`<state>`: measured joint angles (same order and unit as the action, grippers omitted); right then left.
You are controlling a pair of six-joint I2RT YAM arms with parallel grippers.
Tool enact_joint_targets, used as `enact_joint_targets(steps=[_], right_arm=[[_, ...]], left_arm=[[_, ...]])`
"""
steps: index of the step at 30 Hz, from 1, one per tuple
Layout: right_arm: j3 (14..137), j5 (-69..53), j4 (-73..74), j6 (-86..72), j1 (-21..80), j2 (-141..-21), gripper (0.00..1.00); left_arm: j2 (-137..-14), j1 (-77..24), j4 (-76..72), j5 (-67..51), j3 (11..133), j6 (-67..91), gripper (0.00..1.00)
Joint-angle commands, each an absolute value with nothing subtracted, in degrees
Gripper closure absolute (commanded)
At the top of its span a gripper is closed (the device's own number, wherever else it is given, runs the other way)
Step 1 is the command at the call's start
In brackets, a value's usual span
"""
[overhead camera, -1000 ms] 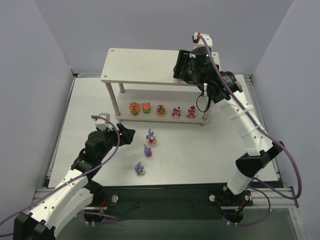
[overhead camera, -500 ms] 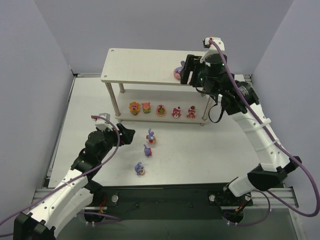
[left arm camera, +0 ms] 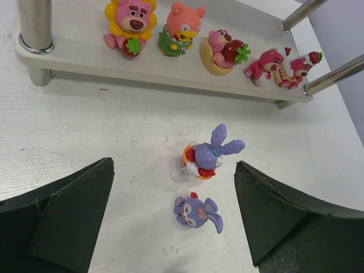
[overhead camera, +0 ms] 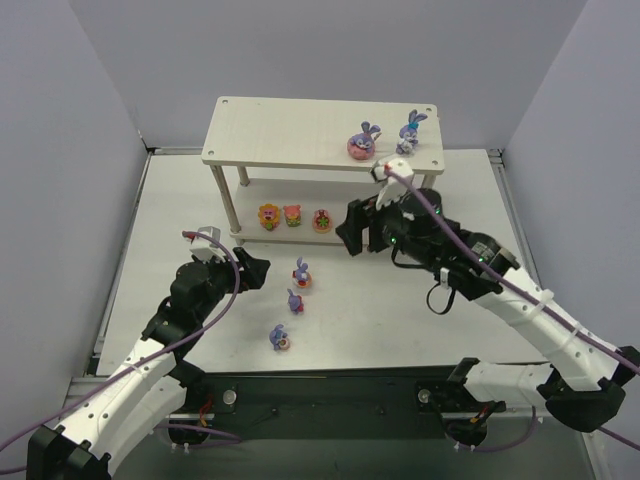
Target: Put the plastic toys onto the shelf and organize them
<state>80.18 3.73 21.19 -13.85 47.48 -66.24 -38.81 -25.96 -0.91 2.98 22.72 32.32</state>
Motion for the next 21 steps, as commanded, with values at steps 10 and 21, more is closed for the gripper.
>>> enact_joint_targets(steps=[10, 21], right_arm=[[50.7, 9.7, -7.3, -14.0, 65.2, -72.9, 0.36], [37.5, -1.8, -18.6, -13.7, 71.6, -71.5, 0.24]], left_arm=[[-38.4, -26.3, -0.8, 3.7, 23.6, 32.7, 0.03], [-36.4, -26.4, -0.1, 4.7, 23.9, 33.0, 0.03]])
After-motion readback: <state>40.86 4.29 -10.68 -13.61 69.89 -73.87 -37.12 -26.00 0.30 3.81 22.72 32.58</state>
